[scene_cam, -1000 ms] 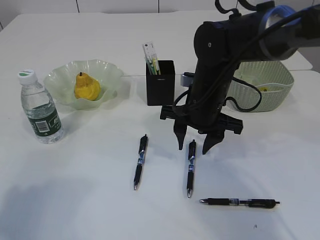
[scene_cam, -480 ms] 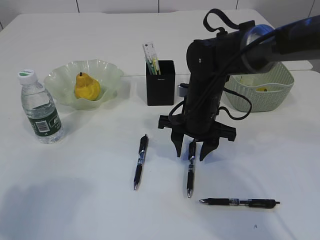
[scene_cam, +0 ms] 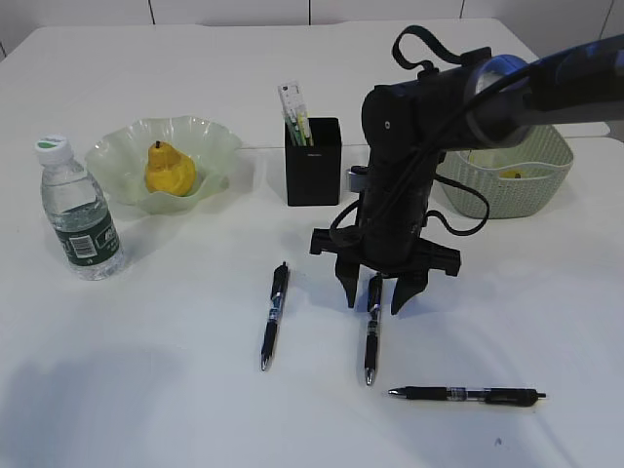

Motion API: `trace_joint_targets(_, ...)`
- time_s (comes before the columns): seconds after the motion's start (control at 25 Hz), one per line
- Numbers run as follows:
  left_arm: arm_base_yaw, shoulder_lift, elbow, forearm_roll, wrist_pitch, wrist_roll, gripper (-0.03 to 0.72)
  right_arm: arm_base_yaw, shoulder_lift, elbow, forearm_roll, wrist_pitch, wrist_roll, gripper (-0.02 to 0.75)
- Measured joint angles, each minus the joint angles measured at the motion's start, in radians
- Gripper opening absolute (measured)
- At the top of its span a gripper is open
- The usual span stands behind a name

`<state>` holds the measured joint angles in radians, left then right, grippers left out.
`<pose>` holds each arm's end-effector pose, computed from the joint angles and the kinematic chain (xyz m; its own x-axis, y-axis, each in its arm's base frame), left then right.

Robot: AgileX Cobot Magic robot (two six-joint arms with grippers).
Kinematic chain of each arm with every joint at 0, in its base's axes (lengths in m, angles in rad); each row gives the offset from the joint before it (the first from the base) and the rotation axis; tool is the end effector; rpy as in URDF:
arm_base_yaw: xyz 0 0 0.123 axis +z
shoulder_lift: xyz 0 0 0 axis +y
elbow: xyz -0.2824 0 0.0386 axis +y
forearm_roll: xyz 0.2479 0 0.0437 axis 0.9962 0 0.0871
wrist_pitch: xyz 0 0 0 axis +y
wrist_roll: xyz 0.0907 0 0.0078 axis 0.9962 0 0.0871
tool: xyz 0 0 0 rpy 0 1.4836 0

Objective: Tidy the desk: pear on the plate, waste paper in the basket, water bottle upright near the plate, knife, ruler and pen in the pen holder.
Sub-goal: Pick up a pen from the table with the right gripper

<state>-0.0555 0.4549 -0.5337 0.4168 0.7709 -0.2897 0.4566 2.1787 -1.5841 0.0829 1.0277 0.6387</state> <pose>0.0822 0.0212 0.2983 -0.5338 0.0468 -0.8443 -0.1759 0.9705 0.1650 0.3796 0.1936 0.1393 -0.9751 0.2212 0.0157 0.2218 0.9719 0.0785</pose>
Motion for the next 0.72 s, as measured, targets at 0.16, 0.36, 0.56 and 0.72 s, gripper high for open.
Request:
trace_joint_targets(0.16, 0.000, 0.000, 0.000, 0.000, 0.000, 0.000, 0.239, 0.000, 0.000, 0.000, -0.006, -0.016, 0.000, 0.428)
trace_joint_targets(0.36, 0.000, 0.000, 0.000, 0.000, 0.000, 0.000, 0.239, 0.000, 0.000, 0.000, -0.006, -0.041, 0.000, 0.428)
trace_joint_targets(0.56, 0.000, 0.000, 0.000, 0.000, 0.000, 0.000, 0.239, 0.000, 0.004, 0.000, -0.006, -0.042, 0.000, 0.428)
trace_joint_targets(0.72, 0.000, 0.000, 0.000, 0.000, 0.000, 0.000, 0.239, 0.000, 0.015, 0.000, -0.006, -0.042, 0.000, 0.428)
